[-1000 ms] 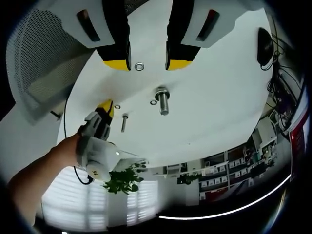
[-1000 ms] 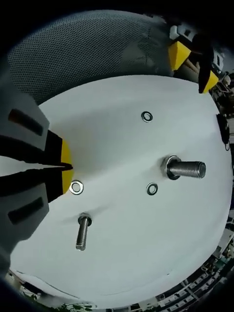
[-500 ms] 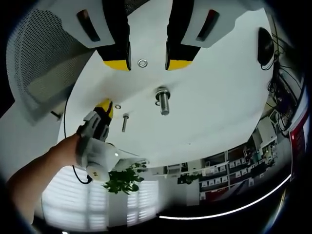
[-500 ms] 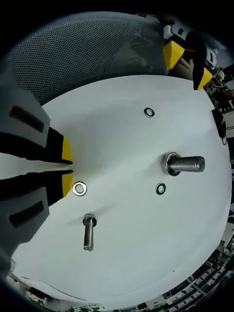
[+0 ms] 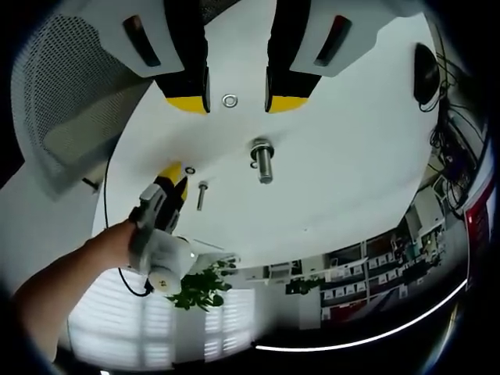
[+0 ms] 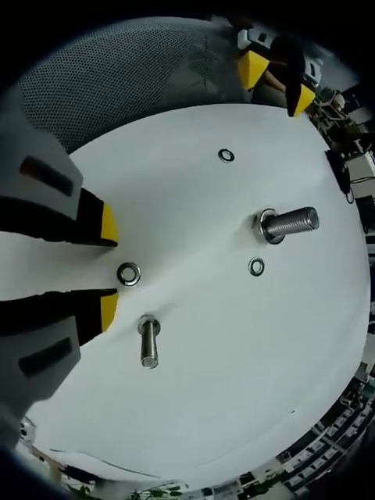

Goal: Place the washer onto the threaded stud by aligning its center hole with the stud, sliding it down to the base, and recovering from edge contact or off-axis alignment until the washer reaches the visible bottom stop.

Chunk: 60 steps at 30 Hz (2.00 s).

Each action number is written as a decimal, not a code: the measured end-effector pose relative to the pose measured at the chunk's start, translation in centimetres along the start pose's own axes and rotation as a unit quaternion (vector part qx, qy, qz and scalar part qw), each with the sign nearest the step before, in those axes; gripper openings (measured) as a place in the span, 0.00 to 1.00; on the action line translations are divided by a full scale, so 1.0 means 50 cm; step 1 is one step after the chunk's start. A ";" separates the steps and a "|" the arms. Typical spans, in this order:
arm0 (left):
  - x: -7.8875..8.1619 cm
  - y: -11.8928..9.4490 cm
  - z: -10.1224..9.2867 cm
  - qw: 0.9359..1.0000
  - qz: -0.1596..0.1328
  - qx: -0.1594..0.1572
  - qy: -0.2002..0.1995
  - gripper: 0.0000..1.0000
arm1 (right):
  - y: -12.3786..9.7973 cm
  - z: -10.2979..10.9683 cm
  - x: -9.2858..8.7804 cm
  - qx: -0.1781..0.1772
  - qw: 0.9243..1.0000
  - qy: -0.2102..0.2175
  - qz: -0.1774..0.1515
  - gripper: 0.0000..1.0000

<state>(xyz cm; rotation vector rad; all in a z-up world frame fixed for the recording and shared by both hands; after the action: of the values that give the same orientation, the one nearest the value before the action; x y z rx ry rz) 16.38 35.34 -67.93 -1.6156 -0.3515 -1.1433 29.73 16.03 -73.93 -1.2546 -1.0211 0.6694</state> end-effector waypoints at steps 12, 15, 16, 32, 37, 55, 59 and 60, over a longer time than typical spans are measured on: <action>-0.002 0.002 -0.001 1.000 0.002 -0.001 0.001 0.26 | 0.007 -0.005 0.009 0.008 1.000 -0.008 0.004 0.23; -0.001 0.002 0.000 1.000 0.001 -0.001 0.000 0.26 | 0.007 -0.005 0.011 0.012 1.000 -0.018 0.007 0.22; -0.001 0.002 0.001 1.000 0.001 0.000 0.000 0.26 | 0.008 -0.009 0.013 0.012 1.000 -0.014 0.008 0.22; 0.000 0.002 0.001 1.000 0.002 0.000 0.001 0.26 | 0.012 -0.014 0.024 0.010 0.998 -0.038 0.040 0.16; -0.001 0.003 0.001 1.000 0.004 0.001 0.003 0.26 | 0.012 -0.012 0.027 0.007 0.998 -0.040 0.051 0.16; 0.001 0.000 0.002 1.000 -0.001 0.003 0.002 0.26 | 0.013 -0.003 0.034 -0.009 0.996 -0.061 0.071 0.15; 0.001 0.002 0.002 1.000 -0.002 0.001 0.002 0.26 | 0.015 -0.013 0.033 -0.004 0.997 -0.037 0.064 0.15; 0.001 0.002 0.001 1.000 -0.002 0.000 0.003 0.26 | 0.014 -0.014 0.034 -0.003 0.997 -0.033 0.065 0.15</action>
<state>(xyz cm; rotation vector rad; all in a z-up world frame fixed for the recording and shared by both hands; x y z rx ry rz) 16.53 35.34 -67.94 -1.6120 -0.3512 -1.1495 31.14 17.35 -74.19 -1.3193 -1.0032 0.8135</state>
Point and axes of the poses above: the point that each gripper's makers call its tool centre point, and the gripper's own axes: y roughly forward along the fingers, z roughly to its left, x roughly out of its top, the point moved 6 cm from there along -y, roughly backward along the fingers, and after that the axes turned 5 degrees about y, right-handed, at the moved point
